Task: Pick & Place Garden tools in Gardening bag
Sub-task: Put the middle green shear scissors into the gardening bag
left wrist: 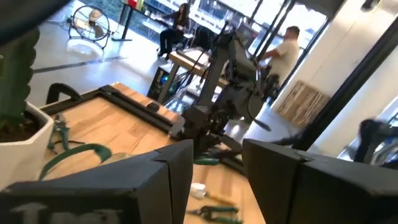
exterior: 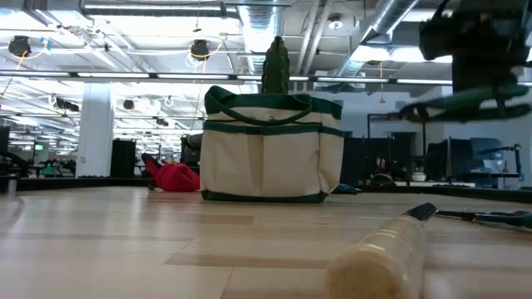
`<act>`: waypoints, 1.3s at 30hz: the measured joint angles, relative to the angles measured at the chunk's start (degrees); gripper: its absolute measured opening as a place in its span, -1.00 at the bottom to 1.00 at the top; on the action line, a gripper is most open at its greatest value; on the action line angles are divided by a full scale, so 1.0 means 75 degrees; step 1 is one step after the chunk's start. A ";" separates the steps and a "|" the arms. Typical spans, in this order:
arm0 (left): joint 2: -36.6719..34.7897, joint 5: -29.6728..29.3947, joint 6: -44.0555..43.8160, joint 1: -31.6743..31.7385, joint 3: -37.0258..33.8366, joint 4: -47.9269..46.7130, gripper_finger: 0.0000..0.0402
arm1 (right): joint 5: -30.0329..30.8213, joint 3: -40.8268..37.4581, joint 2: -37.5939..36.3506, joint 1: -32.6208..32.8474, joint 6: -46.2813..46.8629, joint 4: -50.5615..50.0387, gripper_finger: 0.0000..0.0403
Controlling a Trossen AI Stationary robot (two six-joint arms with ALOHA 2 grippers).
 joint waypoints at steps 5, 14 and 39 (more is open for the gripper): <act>-0.0091 0.0003 -0.0618 0.0169 0.0000 0.0050 -0.37 | 0.1051 0.1132 0.0048 0.0395 0.0339 -0.1885 -0.93; 0.0063 0.0003 -0.2024 0.1056 0.0000 0.0152 -0.37 | 0.3128 0.3691 0.1303 0.0414 -0.0254 -0.3997 -0.93; 0.1849 0.1038 -0.3030 0.1535 -0.0003 0.2135 -0.37 | 0.5416 0.9840 0.6006 -0.0412 -0.4945 -0.3909 -0.93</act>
